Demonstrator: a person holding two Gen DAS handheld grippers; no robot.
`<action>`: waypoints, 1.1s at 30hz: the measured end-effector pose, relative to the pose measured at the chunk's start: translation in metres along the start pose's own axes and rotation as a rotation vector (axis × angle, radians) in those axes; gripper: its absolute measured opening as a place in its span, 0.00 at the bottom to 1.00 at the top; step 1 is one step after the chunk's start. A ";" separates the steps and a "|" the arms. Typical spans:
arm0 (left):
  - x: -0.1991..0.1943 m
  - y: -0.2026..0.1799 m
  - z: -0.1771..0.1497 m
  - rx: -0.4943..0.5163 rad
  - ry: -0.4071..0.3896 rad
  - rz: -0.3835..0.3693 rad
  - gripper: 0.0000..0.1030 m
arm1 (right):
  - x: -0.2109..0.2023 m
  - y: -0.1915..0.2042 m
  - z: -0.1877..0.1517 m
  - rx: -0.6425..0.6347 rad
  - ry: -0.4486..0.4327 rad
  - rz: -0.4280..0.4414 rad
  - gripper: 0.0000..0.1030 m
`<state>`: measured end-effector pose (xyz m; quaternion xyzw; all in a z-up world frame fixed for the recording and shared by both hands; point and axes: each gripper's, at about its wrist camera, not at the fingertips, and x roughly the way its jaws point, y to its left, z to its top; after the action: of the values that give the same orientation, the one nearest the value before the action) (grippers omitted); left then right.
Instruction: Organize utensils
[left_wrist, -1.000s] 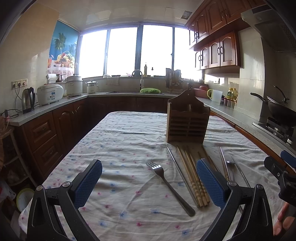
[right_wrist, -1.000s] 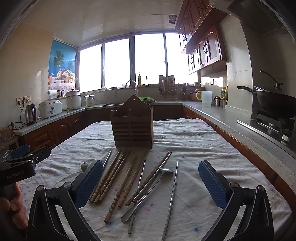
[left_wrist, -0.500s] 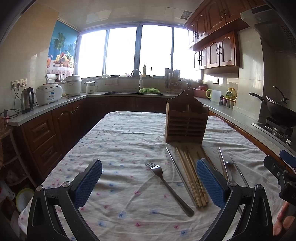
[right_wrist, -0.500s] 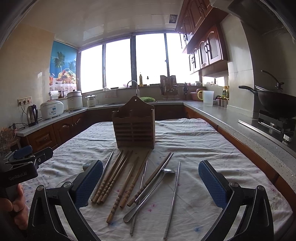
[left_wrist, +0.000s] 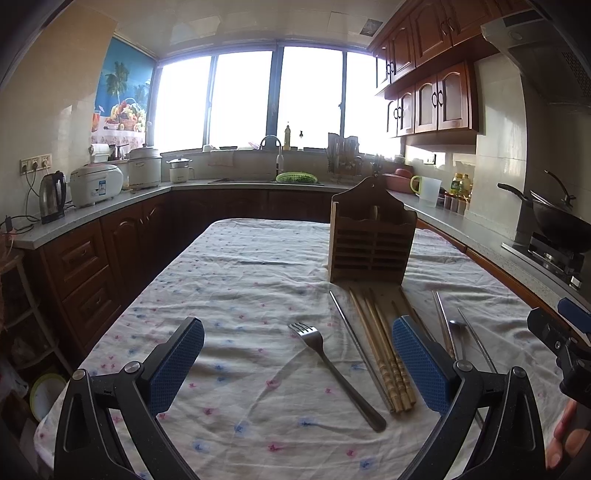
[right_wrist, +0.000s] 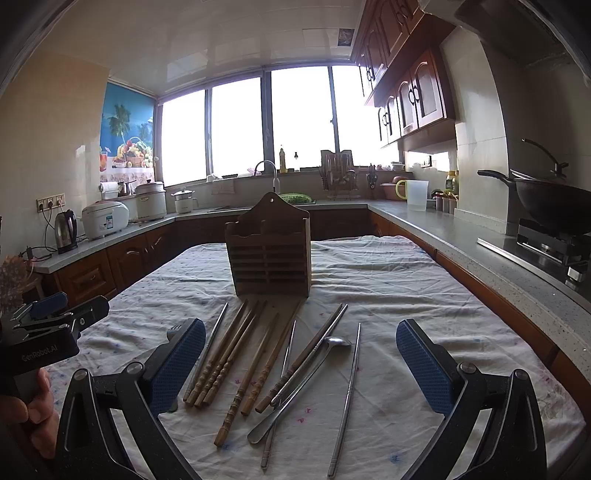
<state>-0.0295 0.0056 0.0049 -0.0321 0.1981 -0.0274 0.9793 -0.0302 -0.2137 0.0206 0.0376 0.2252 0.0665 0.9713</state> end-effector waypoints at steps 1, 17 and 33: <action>0.001 0.001 0.000 -0.005 0.005 -0.003 0.99 | 0.000 0.000 0.000 0.000 0.001 0.000 1.00; 0.089 0.035 0.031 -0.177 0.363 -0.222 0.61 | 0.056 -0.017 0.001 0.145 0.294 0.116 0.72; 0.195 0.045 0.027 -0.299 0.589 -0.313 0.35 | 0.144 -0.056 -0.023 0.363 0.601 0.164 0.32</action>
<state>0.1626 0.0386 -0.0491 -0.1957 0.4661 -0.1559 0.8486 0.0938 -0.2466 -0.0675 0.2061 0.5050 0.1112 0.8308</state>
